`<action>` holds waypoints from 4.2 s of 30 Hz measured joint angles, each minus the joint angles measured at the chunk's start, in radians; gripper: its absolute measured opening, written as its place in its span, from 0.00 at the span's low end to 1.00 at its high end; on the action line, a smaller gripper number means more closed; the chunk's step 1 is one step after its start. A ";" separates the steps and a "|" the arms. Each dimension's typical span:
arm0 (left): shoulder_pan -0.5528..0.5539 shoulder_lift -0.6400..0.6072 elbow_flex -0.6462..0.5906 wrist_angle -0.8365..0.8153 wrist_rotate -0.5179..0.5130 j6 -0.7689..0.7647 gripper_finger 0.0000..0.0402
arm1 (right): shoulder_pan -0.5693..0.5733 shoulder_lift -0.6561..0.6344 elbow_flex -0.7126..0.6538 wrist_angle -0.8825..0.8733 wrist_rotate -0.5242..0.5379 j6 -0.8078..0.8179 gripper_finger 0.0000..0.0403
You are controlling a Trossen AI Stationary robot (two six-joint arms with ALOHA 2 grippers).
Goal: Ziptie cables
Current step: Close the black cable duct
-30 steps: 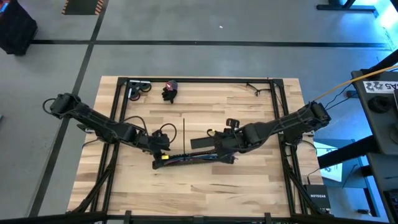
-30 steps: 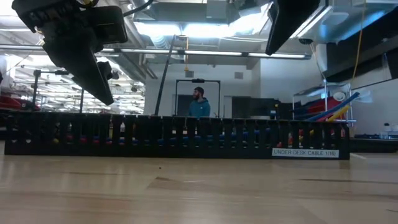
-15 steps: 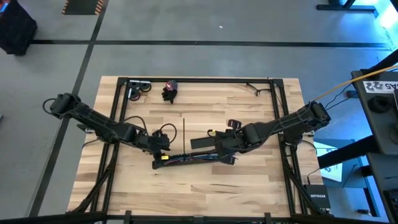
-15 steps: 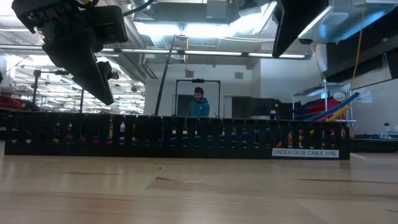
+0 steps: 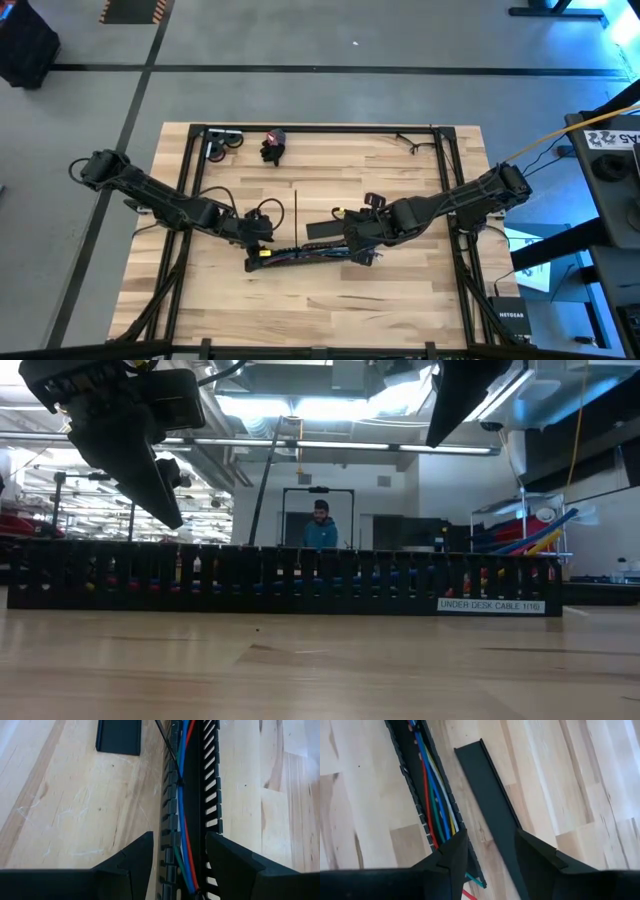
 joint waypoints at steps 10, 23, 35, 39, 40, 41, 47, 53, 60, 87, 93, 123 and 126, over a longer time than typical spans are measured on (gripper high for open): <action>0.000 0.000 0.000 0.000 0.000 0.000 0.44 | 0.000 0.000 0.000 0.002 0.013 0.057 0.38; 0.000 0.000 0.000 0.000 0.000 0.000 0.44 | 0.000 0.000 0.001 0.105 0.008 -0.021 0.38; 0.000 0.001 -0.001 0.023 -0.048 -0.049 0.44 | -0.053 0.000 -0.012 0.017 -0.059 0.056 0.38; 0.029 0.003 -0.001 0.022 -0.102 -0.049 0.44 | -0.125 -0.009 -0.063 0.005 -0.147 -0.001 0.38; 0.037 0.004 -0.001 0.019 -0.102 -0.045 0.44 | -0.142 -0.013 -0.079 0.003 -0.158 -0.023 0.38; 0.046 0.004 -0.001 0.017 -0.102 -0.044 0.44 | -0.159 -0.024 -0.103 0.007 -0.165 -0.042 0.38; 0.095 0.004 0.013 0.000 -0.051 -0.032 0.44 | -0.284 -0.160 -0.336 0.186 -0.222 -0.110 0.39; 0.196 0.003 0.066 0.009 -0.034 -0.050 0.44 | -0.462 -0.327 -0.595 0.509 -0.377 -0.209 0.48; 0.316 0.003 0.070 -0.020 -0.034 -0.078 0.49 | -0.592 -0.350 -0.734 0.688 -0.444 -0.385 0.58; 0.282 0.033 0.006 0.006 -0.033 0.116 0.43 | -0.588 -0.141 -0.743 0.927 -0.567 -0.618 0.59; 0.241 0.033 -0.055 0.082 -0.034 0.078 0.43 | -0.530 -0.032 -0.743 0.951 -0.601 -0.644 0.59; 0.293 -0.042 0.367 -0.298 -0.214 0.503 0.43 | -0.583 -0.079 -0.351 0.452 -0.651 -0.706 0.00; 0.293 -0.051 0.459 -0.349 -0.259 0.603 0.43 | -0.613 -0.079 -0.236 0.318 -0.685 -0.749 0.00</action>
